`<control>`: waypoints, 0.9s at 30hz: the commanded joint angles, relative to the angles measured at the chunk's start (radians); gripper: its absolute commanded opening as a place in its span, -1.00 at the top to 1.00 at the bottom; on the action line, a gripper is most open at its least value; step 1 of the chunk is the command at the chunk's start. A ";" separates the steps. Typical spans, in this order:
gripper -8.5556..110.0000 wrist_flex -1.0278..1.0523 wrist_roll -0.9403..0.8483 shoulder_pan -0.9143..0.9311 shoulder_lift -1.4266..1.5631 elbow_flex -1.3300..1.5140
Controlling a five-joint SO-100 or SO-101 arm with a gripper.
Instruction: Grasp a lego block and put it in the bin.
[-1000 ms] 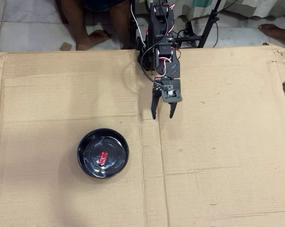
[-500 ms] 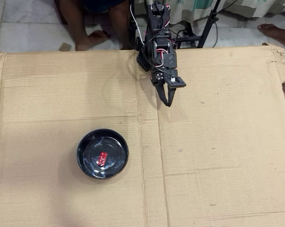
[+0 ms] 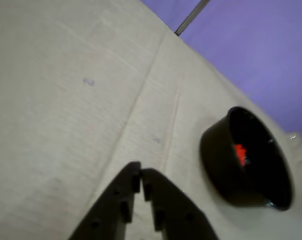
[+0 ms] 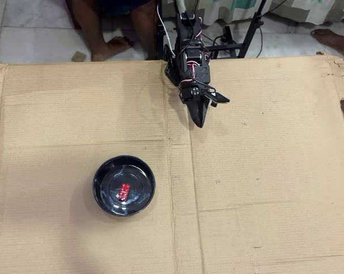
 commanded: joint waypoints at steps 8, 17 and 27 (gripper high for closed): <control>0.86 0.094 -0.316 0.011 0.078 0.021; 0.86 0.215 -0.472 0.017 0.106 0.021; 0.86 0.334 -0.640 0.017 0.127 0.020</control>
